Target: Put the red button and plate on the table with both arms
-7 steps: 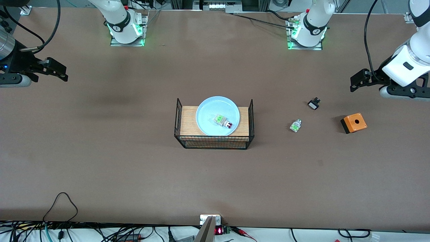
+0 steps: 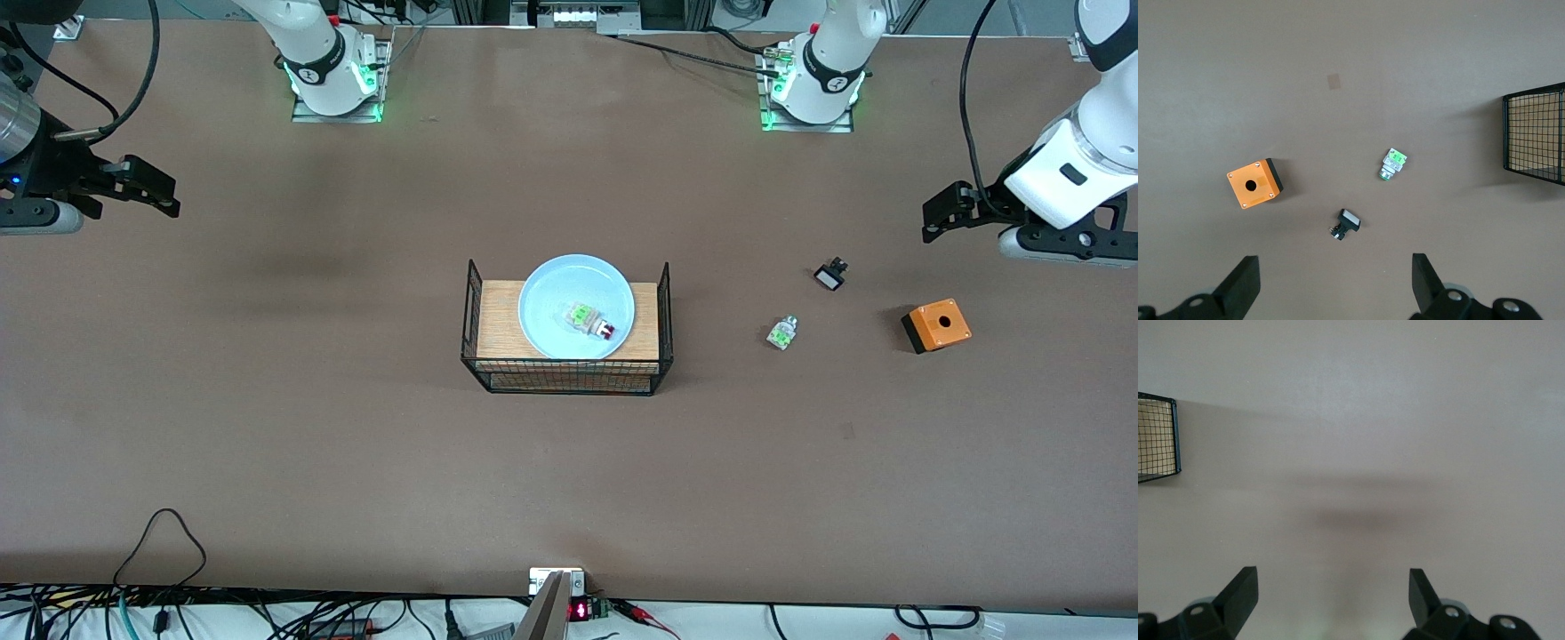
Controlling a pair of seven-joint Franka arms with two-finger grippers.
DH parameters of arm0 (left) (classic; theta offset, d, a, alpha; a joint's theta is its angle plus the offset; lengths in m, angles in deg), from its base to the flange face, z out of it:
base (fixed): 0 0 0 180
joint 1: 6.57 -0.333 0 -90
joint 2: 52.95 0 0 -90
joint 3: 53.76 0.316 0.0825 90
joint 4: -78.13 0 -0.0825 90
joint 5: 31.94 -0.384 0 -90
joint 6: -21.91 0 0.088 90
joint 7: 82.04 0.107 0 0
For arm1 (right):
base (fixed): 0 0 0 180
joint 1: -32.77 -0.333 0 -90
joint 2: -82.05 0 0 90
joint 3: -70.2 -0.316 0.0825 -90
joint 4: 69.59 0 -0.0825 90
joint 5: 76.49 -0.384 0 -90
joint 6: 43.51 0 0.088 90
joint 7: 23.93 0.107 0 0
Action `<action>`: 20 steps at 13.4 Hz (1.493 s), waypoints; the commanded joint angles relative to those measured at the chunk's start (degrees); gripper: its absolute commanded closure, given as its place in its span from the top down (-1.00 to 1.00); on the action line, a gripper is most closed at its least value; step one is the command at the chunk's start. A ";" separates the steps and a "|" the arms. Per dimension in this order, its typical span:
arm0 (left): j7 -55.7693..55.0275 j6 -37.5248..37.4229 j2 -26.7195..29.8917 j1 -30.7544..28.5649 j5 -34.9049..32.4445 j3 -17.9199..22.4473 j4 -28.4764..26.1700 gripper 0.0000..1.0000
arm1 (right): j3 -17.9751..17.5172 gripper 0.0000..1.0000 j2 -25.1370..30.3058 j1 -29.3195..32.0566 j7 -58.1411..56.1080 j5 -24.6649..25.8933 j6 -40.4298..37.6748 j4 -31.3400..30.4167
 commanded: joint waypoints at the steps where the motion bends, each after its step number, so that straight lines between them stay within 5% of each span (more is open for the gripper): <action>1: -1.04 -2.87 -1.09 0.19 -0.08 -1.04 2.35 1.00 | -0.07 1.00 -0.37 0.21 0.18 -0.21 0.27 0.21; 5: -5.76 -3.94 -1.18 0.36 6.83 -2.09 2.35 1.00 | -0.16 1.00 -1.61 0.30 0.18 -0.21 0.09 1.71; 8: -17.43 -3.42 -2.75 0.54 13.76 -7.71 2.53 1.00 | -0.16 1.00 -2.13 0.21 0.18 -0.12 0.00 1.71; 13: -35.46 2.37 -15.22 2.28 17.67 -17.21 11.92 1.00 | -0.16 1.00 -2.22 0.12 0.18 -0.12 0.18 1.71; 20: -61.91 19.85 -23.40 15.11 16.88 -17.31 13.78 1.00 | -0.16 1.00 -2.66 0.12 0.18 -0.12 0.18 1.80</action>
